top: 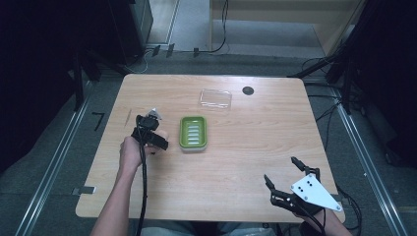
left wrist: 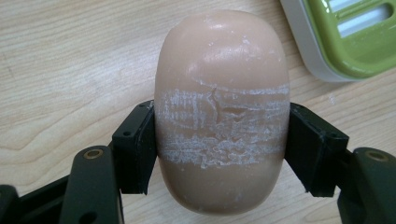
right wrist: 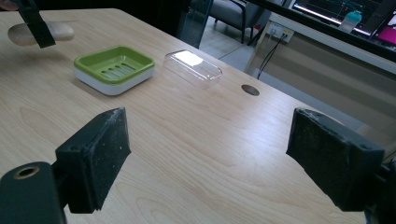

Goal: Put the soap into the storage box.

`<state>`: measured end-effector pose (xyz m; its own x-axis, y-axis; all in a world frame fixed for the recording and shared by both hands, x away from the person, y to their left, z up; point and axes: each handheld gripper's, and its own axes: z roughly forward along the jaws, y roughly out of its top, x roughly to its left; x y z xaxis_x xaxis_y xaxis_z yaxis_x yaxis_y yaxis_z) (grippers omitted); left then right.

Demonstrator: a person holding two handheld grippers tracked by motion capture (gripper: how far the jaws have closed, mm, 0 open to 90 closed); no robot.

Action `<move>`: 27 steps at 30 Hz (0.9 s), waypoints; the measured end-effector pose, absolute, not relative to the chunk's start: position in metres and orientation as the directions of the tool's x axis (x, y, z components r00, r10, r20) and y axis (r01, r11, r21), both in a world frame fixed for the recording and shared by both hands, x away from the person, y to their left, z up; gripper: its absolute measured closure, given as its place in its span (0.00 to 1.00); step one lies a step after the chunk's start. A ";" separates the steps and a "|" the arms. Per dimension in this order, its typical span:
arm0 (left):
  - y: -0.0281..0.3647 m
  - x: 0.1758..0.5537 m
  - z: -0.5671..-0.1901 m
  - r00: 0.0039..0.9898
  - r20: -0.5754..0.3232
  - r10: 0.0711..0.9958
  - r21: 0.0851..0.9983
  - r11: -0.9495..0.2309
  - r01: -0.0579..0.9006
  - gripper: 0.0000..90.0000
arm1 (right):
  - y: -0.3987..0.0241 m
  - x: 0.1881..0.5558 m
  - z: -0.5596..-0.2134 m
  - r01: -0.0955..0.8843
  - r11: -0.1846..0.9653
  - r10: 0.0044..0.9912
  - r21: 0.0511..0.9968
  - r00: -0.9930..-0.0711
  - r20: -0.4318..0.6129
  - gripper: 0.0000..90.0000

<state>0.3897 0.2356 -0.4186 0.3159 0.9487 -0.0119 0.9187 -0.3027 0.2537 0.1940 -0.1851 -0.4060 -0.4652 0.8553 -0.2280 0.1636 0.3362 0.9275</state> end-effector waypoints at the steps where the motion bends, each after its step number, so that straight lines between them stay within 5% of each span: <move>1: 0.235 0.390 -0.418 0.317 -0.011 0.948 0.256 -0.304 0.918 0.37 | -0.185 0.194 -0.406 0.164 0.338 0.855 0.927 -0.466 -0.229 0.15; 27: 0.216 0.400 -0.408 0.357 -0.030 0.934 0.300 -0.332 0.894 0.38 | -0.185 0.194 -0.406 0.165 0.339 0.854 0.926 -0.466 -0.230 0.15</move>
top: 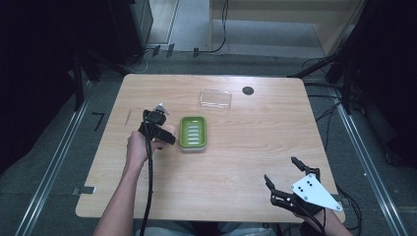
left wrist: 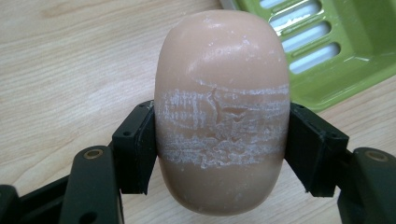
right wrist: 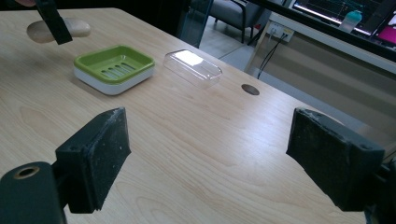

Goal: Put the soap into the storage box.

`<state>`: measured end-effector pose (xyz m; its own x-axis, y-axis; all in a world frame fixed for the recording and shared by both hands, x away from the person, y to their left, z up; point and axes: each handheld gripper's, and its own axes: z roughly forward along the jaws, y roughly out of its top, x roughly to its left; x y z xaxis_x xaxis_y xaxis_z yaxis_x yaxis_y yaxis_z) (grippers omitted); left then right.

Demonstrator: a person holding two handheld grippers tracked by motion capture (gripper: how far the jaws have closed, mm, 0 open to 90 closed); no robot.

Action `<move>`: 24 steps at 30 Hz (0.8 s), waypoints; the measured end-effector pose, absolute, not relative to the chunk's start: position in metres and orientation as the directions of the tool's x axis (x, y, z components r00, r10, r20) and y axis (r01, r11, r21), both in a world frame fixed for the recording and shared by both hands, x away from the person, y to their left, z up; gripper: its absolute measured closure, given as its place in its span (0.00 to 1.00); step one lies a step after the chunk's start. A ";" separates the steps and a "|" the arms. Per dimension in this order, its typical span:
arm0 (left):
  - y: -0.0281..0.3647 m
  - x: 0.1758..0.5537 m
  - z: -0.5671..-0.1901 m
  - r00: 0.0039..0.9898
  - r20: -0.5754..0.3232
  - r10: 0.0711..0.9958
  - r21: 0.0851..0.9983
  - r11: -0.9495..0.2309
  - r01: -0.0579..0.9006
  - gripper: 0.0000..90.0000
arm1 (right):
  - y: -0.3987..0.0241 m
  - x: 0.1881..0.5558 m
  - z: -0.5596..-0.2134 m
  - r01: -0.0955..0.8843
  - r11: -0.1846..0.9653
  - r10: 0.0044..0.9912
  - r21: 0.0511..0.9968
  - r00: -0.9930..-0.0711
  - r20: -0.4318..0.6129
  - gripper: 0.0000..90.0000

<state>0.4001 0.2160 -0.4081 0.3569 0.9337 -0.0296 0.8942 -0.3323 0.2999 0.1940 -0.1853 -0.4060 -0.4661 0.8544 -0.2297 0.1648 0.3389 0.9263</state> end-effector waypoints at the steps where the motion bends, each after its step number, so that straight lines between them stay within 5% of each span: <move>1: 0.215 0.401 -0.408 0.357 -0.025 0.934 0.305 -0.333 0.892 0.38 | -0.185 0.194 -0.406 0.165 0.340 0.854 0.926 -0.467 -0.230 0.15; 24: 0.202 0.407 -0.405 0.369 -0.021 0.929 0.323 -0.343 0.882 0.37 | -0.185 0.194 -0.406 0.165 0.339 0.855 0.926 -0.465 -0.230 0.15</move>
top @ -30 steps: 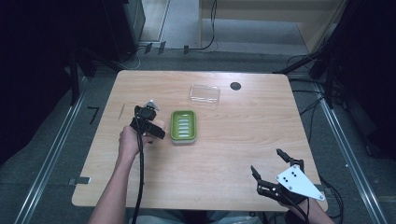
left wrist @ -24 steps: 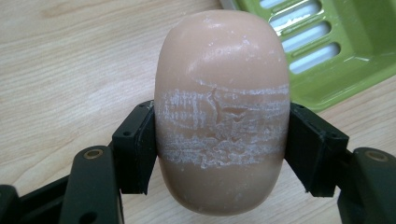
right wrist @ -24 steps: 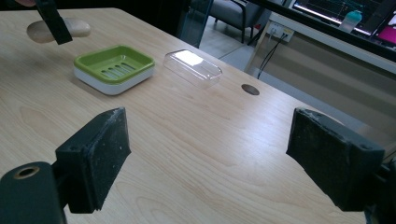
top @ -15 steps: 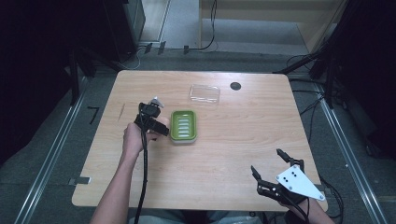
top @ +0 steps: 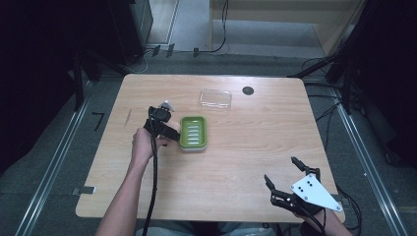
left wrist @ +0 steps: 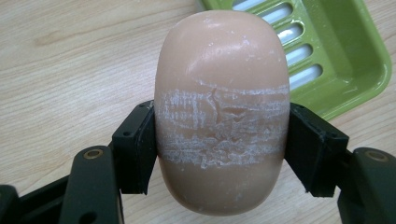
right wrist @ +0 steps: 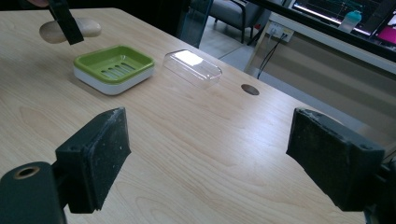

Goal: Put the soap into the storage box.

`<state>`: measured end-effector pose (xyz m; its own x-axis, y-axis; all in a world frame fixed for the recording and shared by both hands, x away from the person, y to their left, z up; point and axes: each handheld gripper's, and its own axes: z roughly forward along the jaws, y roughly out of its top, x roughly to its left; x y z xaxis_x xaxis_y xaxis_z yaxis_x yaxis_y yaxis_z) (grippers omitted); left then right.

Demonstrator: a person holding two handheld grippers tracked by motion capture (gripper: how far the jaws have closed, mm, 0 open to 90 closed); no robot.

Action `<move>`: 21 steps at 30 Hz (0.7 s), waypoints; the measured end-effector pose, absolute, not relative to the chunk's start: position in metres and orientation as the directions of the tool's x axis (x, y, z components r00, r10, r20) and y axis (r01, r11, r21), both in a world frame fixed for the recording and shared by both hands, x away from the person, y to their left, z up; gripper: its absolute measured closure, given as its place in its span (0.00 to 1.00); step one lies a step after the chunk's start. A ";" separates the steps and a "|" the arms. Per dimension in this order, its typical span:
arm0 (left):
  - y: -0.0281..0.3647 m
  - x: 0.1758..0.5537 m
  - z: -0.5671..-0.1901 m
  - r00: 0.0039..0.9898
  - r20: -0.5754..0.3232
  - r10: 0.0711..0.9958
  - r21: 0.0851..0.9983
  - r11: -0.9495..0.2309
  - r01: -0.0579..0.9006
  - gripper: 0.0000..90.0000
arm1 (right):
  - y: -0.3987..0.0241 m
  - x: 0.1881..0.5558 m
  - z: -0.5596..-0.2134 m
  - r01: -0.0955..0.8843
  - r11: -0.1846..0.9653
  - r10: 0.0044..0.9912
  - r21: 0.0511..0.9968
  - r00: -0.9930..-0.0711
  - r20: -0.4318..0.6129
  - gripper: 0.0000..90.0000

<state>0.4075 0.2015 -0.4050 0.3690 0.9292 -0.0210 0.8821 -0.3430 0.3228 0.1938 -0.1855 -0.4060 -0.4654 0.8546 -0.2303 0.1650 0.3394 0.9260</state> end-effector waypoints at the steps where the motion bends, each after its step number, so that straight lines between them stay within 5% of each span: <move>1: 0.200 0.408 -0.405 0.371 -0.020 0.929 0.324 -0.345 0.881 0.37 | -0.185 0.194 -0.406 0.165 0.339 0.855 0.926 -0.465 -0.230 0.15; 21: 0.183 0.412 -0.400 0.385 -0.018 0.923 0.353 -0.355 0.866 0.37 | -0.186 0.194 -0.406 0.166 0.337 0.856 0.927 -0.465 -0.228 0.14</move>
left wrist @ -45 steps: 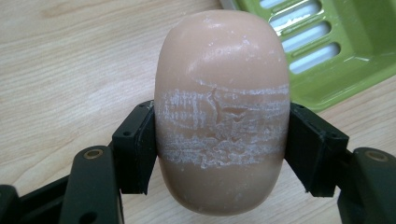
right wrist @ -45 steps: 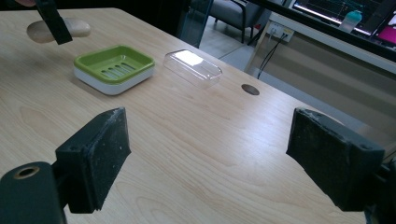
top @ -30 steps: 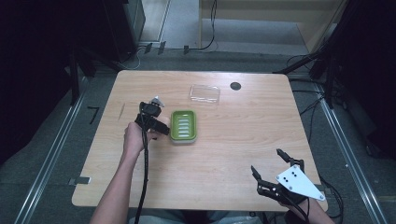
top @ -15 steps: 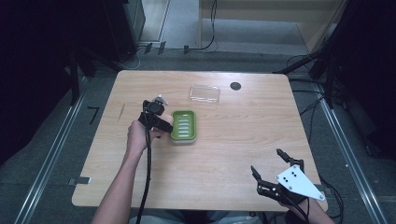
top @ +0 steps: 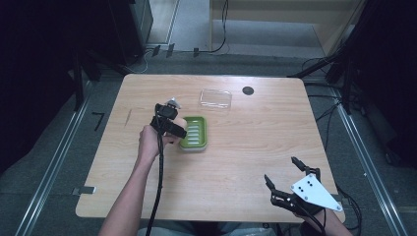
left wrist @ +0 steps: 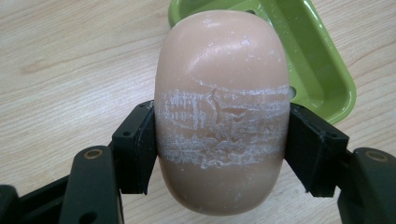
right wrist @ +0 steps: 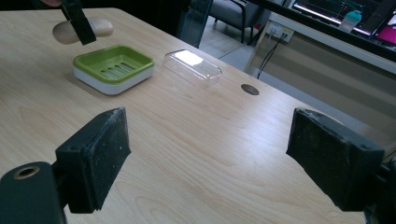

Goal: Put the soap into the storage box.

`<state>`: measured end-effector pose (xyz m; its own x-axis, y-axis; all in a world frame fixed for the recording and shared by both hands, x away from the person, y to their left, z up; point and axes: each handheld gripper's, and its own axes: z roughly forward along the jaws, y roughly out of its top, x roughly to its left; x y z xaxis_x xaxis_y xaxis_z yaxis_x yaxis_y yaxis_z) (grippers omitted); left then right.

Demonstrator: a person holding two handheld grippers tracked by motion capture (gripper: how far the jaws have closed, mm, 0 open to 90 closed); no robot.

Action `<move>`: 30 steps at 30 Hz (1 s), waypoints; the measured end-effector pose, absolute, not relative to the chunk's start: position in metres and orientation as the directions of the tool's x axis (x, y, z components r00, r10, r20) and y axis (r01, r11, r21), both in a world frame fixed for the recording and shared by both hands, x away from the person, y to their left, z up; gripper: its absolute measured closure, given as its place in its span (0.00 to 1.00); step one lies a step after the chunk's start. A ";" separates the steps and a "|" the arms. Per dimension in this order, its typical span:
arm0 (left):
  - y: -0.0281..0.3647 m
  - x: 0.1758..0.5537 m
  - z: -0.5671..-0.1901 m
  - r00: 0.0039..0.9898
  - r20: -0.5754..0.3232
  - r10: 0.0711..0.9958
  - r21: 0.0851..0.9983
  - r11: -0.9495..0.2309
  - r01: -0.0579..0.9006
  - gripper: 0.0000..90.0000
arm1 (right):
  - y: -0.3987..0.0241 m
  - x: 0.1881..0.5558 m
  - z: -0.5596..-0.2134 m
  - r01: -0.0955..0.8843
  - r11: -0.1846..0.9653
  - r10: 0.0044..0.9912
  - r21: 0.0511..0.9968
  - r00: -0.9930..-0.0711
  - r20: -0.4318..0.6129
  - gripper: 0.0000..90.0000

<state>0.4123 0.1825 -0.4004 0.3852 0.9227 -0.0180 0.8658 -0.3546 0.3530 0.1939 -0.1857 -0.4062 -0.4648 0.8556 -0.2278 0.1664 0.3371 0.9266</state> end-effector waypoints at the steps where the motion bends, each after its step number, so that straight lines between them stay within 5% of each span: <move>1: 0.182 0.413 -0.400 0.385 -0.019 0.923 0.354 -0.353 0.866 0.37 | -0.186 0.194 -0.406 0.166 0.338 0.855 0.926 -0.466 -0.228 0.15; 30: 0.164 0.419 -0.403 0.375 -0.018 0.927 0.375 -0.341 0.862 0.37 | -0.186 0.194 -0.406 0.167 0.336 0.856 0.927 -0.464 -0.227 0.15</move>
<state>0.4187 0.1637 -0.4033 0.3749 0.9269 -0.0180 0.8618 -0.3413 0.3753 0.1941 -0.1858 -0.4064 -0.4642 0.8563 -0.2266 0.1668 0.3357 0.9271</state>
